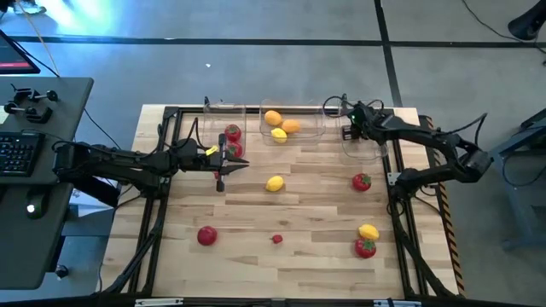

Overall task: Sort produce into baskets
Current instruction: Put the red tomato into the left transparent bin

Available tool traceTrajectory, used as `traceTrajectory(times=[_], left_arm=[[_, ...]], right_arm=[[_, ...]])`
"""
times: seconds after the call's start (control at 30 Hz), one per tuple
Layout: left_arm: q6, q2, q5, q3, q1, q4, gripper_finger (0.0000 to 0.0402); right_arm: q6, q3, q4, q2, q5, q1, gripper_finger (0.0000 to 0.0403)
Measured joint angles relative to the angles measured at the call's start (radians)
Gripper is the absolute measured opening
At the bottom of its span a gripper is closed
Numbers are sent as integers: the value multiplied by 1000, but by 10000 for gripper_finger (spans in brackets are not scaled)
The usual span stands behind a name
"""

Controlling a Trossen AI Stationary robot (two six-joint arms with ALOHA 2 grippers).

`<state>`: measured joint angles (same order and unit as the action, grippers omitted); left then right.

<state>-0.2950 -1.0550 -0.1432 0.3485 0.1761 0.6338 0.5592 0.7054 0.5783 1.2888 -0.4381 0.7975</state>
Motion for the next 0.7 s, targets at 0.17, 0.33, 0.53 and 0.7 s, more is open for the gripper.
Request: traceTrajectory(times=[0.17, 0.33, 0.53, 0.7], left_arm=[[-3, 0, 0, 0, 0, 0, 25], [-3, 0, 0, 0, 0, -7, 25], [7, 0, 0, 0, 0, -17, 25], [19, 0, 0, 0, 0, -17, 25]], right_arm=[[-46, 165, 185, -2, -6, -45, 243], [-68, 354, 476, -2, 4, -190, 246], [13, 464, 700, -4, 165, -430, 245], [182, 428, 739, -3, 243, -578, 247]])
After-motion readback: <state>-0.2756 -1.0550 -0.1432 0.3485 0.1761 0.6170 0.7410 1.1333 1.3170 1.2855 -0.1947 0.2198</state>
